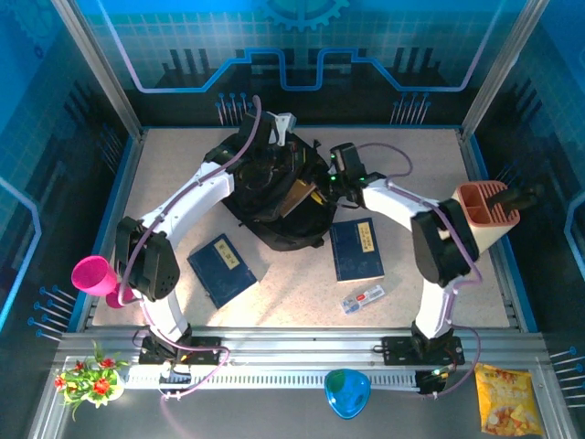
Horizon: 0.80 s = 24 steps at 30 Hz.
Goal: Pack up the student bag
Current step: Close the student bag at the top-center of the table, then move the student bag to the top-center of the table.
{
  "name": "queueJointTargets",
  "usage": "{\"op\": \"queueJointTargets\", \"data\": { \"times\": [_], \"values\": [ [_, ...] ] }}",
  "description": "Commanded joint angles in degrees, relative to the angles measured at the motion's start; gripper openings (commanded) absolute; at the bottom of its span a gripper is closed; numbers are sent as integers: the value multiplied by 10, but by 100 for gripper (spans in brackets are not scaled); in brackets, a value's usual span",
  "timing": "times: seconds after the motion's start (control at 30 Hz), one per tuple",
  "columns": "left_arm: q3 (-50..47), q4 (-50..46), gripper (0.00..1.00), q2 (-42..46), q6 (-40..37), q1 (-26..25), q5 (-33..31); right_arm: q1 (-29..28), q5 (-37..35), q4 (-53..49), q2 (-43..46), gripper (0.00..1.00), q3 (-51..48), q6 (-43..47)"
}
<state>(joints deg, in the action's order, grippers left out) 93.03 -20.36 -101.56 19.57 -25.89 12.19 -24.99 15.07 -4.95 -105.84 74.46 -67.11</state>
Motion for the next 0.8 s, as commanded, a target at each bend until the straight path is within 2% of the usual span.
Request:
{"op": "queueJointTargets", "data": {
  "times": [0.0, 0.07, 0.27, 0.37, 0.5, 0.6, 0.77],
  "values": [
    [-13, 30, 0, -8, 13, 7, 4, 12, 4, -19, 73, 71, -48, 43],
    [-22, 34, 2, -8, 18, 8, 9, 20, -12, -24, 112, 72, -86, 65],
    [-72, 45, 56, 2, 33, 10, 41, 77, -93, -85, 230, 77, -203, 129],
    [-111, 53, 71, 5, 47, 16, 30, 119, -113, -109, 268, 81, -237, 150],
    [-159, 65, 79, -5, 70, 30, 5, 147, -121, -138, 292, 81, -251, 196],
    [-177, 62, 80, -27, 100, 47, -19, 150, -115, -151, 285, 82, -244, 214],
    [-176, 70, 80, -82, 143, 86, -4, 149, -63, -132, 249, 79, -246, 212]
  ]
}}
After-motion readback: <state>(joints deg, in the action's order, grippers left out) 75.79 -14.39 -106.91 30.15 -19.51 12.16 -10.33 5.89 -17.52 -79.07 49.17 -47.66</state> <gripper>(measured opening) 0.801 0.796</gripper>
